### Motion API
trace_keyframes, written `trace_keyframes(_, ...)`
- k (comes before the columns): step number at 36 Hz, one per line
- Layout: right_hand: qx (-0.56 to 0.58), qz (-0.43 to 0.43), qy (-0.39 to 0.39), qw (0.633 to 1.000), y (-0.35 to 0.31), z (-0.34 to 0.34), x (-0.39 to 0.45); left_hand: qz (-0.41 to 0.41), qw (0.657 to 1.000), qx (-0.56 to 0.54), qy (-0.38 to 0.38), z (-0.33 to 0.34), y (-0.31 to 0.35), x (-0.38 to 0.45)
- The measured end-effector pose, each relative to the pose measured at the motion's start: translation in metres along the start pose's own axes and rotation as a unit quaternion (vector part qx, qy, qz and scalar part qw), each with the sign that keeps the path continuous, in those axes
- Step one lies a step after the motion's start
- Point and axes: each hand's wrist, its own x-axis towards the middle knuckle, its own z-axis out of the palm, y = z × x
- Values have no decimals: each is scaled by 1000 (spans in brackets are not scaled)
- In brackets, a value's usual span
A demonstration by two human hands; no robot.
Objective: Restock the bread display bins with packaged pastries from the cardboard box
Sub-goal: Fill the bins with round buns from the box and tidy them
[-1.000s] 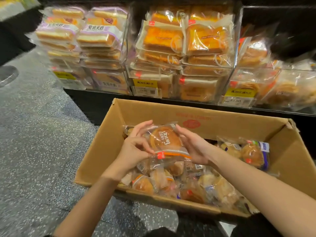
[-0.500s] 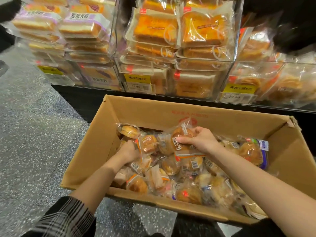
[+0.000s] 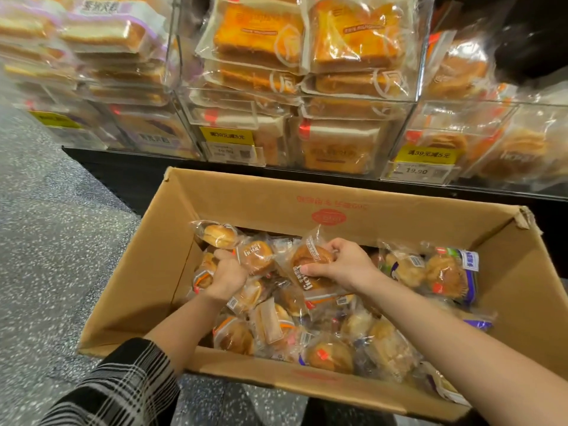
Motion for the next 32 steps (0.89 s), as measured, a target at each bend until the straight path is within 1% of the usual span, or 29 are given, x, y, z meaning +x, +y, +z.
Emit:
trace_keyframes(2, -3, -3, -5, 1000, 0, 1, 0, 5, 999, -39, 26, -1, 0, -2)
trace_keyframes(4, -2, -6, -6, 1000, -1, 0, -1, 5, 997, -74, 34, -3, -1, -4)
trace_keyframes(10, -11, -14, -3, 1000, -2, -5, -6, -40, 973, -224, 42, -6, 4, -3)
trace_keyframes(13, -19, -11, 7, 1000, 0, -10, -6, -40, 966, -255, 3, -10, 10, -13)
trace_keyframes(17, 3, 3, 28, 1000, 6, -27, -10, 15, 971, -219, -91, -20, 26, -51)
trace_keyframes(19, 43, 6, 33, 998, 8, -37, -16, 57, 965, -210, -144, -25, 35, -70)
trace_keyframes(21, 100, 0, 44, 994, 10, -48, -25, 100, 958, -207, -173, -29, 46, -87)
trace_keyframes(24, 187, -15, 66, 980, 14, -66, -39, 124, 940, -270, -170, -29, 62, -107)
trace_keyframes(28, 264, -5, 92, 960, 21, -94, -59, 154, 941, -256, -157, -29, 90, -129)
trace_keyframes(30, 325, -4, 99, 940, 23, -108, -72, 170, 935, -272, -149, -27, 105, -139)
trace_keyframes(32, 400, 1, 84, 913, 26, -122, -86, 191, 928, -288, -139, -24, 121, -147)
